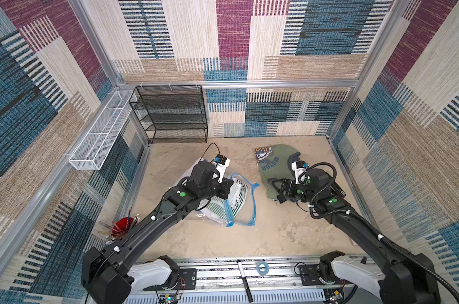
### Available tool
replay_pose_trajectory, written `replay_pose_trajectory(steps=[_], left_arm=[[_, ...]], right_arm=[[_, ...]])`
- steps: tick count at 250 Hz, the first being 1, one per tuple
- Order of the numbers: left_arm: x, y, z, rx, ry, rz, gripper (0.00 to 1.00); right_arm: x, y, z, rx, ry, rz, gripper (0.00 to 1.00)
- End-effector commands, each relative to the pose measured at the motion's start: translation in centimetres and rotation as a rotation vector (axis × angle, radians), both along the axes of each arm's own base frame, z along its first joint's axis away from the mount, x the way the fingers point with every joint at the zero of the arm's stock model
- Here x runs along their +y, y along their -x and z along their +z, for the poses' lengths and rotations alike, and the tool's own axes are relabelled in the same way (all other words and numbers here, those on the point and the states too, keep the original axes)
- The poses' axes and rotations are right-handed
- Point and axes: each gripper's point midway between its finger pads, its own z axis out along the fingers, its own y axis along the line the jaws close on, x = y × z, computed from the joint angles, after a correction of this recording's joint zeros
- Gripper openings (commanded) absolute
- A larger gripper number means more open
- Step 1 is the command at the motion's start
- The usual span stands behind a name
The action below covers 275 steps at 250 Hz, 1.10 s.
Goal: Take the tank top out of the vacuum bag
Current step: Adjust the tank top, then take out the tank top from the vacuum bag.
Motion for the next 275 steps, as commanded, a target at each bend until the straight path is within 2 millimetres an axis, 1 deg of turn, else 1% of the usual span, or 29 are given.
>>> replay_pose_trajectory(steps=[1, 13, 23, 31, 33, 49, 60, 82, 95, 111, 120, 132, 156, 176, 198, 213, 234, 257, 275], left_arm=[[-0.5, -1.5, 1.8, -0.075, -0.020, -0.008, 0.00], [-0.6, -2.2, 2.4, -0.089, -0.032, -0.003, 0.00], [-0.6, -2.9, 3.0, -0.103, -0.046, 0.008, 0.00], [-0.5, -3.7, 3.0, -0.105, -0.068, 0.024, 0.00], [-0.4, -3.9, 3.4, -0.111, -0.071, 0.029, 0.00], [0.2, -5.5, 3.9, -0.124, -0.107, 0.068, 0.00], [1.1, -6.8, 4.3, -0.132, -0.121, 0.120, 0.00], [2.1, -8.6, 5.6, -0.146, -0.087, 0.181, 0.00], [1.9, -9.2, 6.4, -0.161, -0.055, 0.179, 0.00], [1.4, -9.5, 6.7, -0.163, -0.031, 0.167, 0.00], [1.0, -9.4, 6.4, -0.149, -0.015, 0.150, 0.00], [-0.1, -8.7, 5.6, -0.123, 0.020, 0.089, 0.00], [-2.7, -5.9, 3.3, -0.069, 0.154, -0.074, 0.00], [-3.8, -3.8, 1.6, -0.027, 0.229, -0.162, 0.00], [-3.8, -2.5, -0.6, 0.007, 0.217, -0.168, 0.00], [-3.6, -2.1, -1.5, 0.014, 0.210, -0.163, 0.00], [-3.1, -1.9, -2.5, 0.006, 0.179, -0.135, 0.00], [-2.2, -2.2, -3.8, 0.013, 0.129, -0.086, 0.00], [-2.0, -2.3, -4.6, 0.022, 0.112, -0.071, 0.00]], right_arm=[[3.4, 1.5, 1.3, 0.013, -0.121, 0.081, 0.84], [4.5, 1.8, 1.2, 0.022, -0.138, 0.095, 0.80], [5.3, 1.9, 1.4, 0.021, -0.163, 0.105, 0.79], [5.7, 2.0, 1.7, 0.019, -0.181, 0.112, 0.79], [5.7, 2.0, 1.8, 0.017, -0.186, 0.112, 0.79], [6.4, 1.9, 2.2, 0.015, -0.204, 0.130, 0.78], [6.7, 1.5, 2.5, 0.012, -0.197, 0.140, 0.76], [7.2, 0.9, 2.9, 0.010, -0.173, 0.157, 0.76], [7.3, 0.6, 3.2, 0.003, -0.171, 0.161, 0.77], [7.5, 0.4, 3.3, 0.003, -0.166, 0.168, 0.77], [7.6, 0.3, 3.1, 0.005, -0.163, 0.174, 0.77], [7.8, 0.2, 2.7, 0.008, -0.156, 0.182, 0.77], [8.0, -0.3, 1.4, 0.036, -0.136, 0.183, 0.77], [8.2, -0.4, 0.0, 0.068, -0.132, 0.182, 0.76], [8.2, -0.2, -1.5, 0.102, -0.137, 0.174, 0.70], [8.4, -0.1, -2.6, 0.129, -0.144, 0.178, 0.67], [9.0, -0.2, -3.7, 0.151, -0.175, 0.195, 0.67], [10.0, -0.9, -4.8, 0.174, -0.175, 0.215, 0.65], [10.9, -1.5, -5.3, 0.164, -0.161, 0.222, 0.64]])
